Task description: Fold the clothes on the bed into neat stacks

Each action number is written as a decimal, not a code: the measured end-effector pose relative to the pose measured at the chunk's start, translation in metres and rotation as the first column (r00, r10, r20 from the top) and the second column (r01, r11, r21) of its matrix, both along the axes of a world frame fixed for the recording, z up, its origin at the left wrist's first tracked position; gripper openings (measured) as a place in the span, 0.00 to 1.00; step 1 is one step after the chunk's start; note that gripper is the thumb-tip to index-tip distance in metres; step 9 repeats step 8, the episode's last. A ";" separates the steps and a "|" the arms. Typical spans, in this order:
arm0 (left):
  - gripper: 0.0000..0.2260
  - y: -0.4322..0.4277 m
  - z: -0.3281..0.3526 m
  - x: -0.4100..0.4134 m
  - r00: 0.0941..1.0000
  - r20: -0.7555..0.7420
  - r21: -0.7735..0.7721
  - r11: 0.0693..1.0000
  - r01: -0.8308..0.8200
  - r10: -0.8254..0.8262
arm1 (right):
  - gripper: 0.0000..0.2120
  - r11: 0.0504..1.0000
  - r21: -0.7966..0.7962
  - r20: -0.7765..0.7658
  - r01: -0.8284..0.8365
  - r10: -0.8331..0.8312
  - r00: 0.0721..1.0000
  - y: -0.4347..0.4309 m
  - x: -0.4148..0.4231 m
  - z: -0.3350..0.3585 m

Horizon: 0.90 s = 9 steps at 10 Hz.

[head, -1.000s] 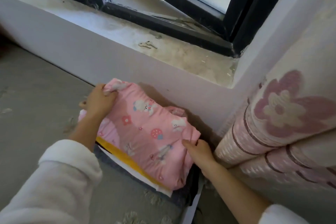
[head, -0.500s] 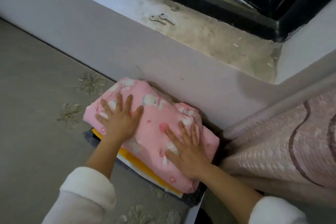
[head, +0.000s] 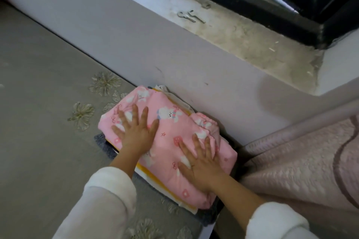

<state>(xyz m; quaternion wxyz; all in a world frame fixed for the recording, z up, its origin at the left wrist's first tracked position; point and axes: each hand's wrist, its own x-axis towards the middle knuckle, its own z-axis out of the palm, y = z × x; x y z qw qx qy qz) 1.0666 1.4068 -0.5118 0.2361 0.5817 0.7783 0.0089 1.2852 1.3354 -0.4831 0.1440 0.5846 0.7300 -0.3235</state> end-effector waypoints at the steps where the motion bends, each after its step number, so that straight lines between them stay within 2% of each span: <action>1: 0.29 -0.007 0.016 0.008 0.999 0.044 -0.027 0.999 -0.017 0.018 | 0.29 1.000 -0.022 -0.015 0.008 -0.008 1.000 -0.002 0.004 0.012; 3: 0.25 -0.054 0.060 0.031 0.982 0.178 0.080 0.994 -0.077 0.062 | 0.30 0.998 0.034 -0.051 0.055 -0.054 0.997 -0.003 0.014 0.051; 4: 0.26 -0.081 0.081 0.049 0.989 0.149 0.140 0.990 -0.023 0.002 | 0.28 0.986 0.073 -0.180 0.153 -0.138 0.974 -0.005 0.022 0.081; 5: 0.27 -0.109 0.092 0.076 0.992 0.077 0.180 0.980 0.080 -0.096 | 0.23 0.950 0.120 -0.373 0.287 -0.225 0.900 -0.012 0.032 0.115; 6: 0.28 -0.133 0.091 0.110 0.985 0.034 0.137 0.977 0.164 -0.170 | 0.16 0.908 0.141 -0.581 0.395 -0.247 0.776 -0.024 0.040 0.162; 7: 0.31 -0.149 0.088 0.133 0.988 0.051 0.012 0.990 0.143 -0.143 | 0.10 0.877 0.196 -0.757 0.438 -0.149 0.636 -0.043 0.053 0.226; 8: 0.32 -0.153 0.085 0.139 0.992 0.030 -0.052 0.991 0.122 -0.121 | 0.12 0.810 0.363 -0.867 0.461 0.113 0.485 -0.075 0.077 0.307; 9: 0.32 -0.153 0.085 0.139 0.992 0.030 -0.052 0.991 0.122 -0.121 | 0.12 0.810 0.363 -0.867 0.461 0.113 0.485 -0.075 0.077 0.307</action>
